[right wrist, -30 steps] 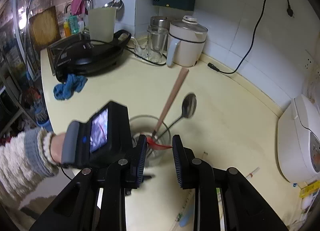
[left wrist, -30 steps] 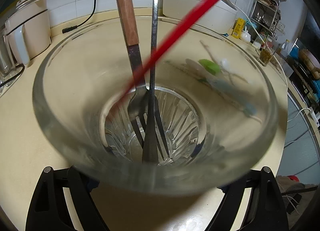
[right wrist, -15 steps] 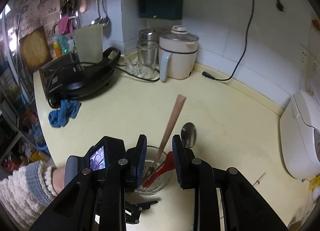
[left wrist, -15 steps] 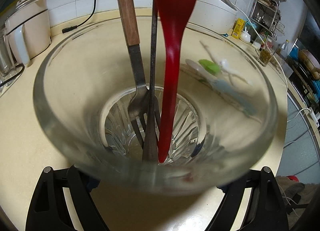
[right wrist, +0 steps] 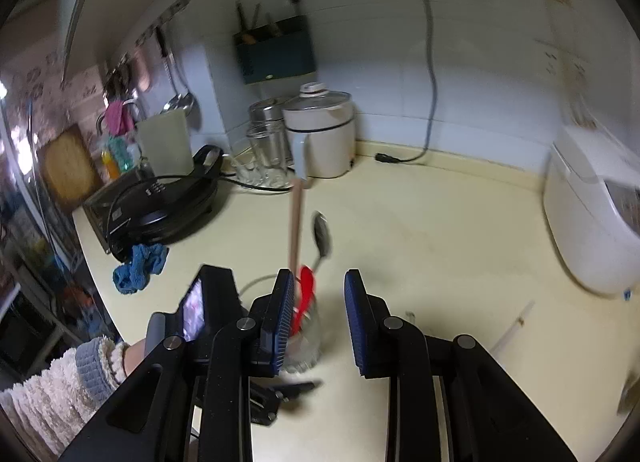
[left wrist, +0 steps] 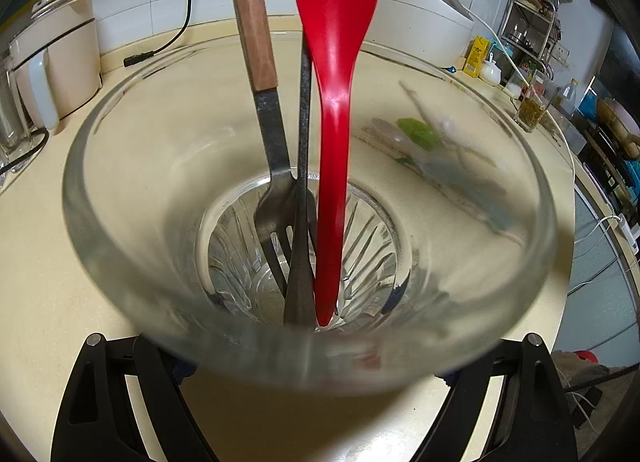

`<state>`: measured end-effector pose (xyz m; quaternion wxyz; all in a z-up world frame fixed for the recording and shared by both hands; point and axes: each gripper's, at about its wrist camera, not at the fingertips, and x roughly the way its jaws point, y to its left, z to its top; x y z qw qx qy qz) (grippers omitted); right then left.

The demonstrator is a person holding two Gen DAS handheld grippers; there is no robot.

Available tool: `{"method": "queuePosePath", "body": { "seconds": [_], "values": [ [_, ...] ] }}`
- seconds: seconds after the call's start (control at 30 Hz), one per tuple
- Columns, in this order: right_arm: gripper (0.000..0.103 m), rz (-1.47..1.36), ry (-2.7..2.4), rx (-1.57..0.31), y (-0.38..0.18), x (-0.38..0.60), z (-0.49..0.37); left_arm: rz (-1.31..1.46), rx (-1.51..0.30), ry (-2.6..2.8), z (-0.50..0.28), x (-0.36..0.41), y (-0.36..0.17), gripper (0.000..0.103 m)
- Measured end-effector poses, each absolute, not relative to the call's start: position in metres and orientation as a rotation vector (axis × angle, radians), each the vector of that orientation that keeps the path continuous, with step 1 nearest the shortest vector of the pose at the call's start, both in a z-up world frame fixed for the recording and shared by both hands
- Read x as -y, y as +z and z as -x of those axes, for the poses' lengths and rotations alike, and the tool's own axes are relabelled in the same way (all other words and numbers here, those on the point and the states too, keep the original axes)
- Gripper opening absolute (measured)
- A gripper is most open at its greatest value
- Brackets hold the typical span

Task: Organize utensils
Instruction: 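Open the right gripper to release the red spoon in the glass, then move the right gripper to the paper-wrapped chopsticks and close on them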

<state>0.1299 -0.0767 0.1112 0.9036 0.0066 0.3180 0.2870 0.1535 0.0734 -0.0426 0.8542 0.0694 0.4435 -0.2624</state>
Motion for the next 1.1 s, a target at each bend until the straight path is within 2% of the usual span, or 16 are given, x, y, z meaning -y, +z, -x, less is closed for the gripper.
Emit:
{"method": "queuePosePath", "body": {
  "seconds": [0.2,0.63,0.77,1.1],
  "values": [
    [0.026,-0.158,0.528,-0.699,0.079,0.134,-0.118,-0.148,-0.933,-0.55,-0.152,-0.071,-0.043,0.09],
    [0.026,-0.35,0.352,-0.868,-0.033,0.227,-0.07,-0.151,-0.934,-0.547,-0.151,-0.068,-0.042,0.09],
    [0.026,-0.398,0.363,-0.881,-0.047,0.234,-0.06,-0.156,-0.934,-0.546,-0.151,-0.067,-0.043,0.091],
    [0.026,-0.265,0.397,-0.857,-0.053,0.208,-0.049,-0.19,-0.934,-0.529,-0.149,-0.062,-0.044,0.091]
  ]
}}
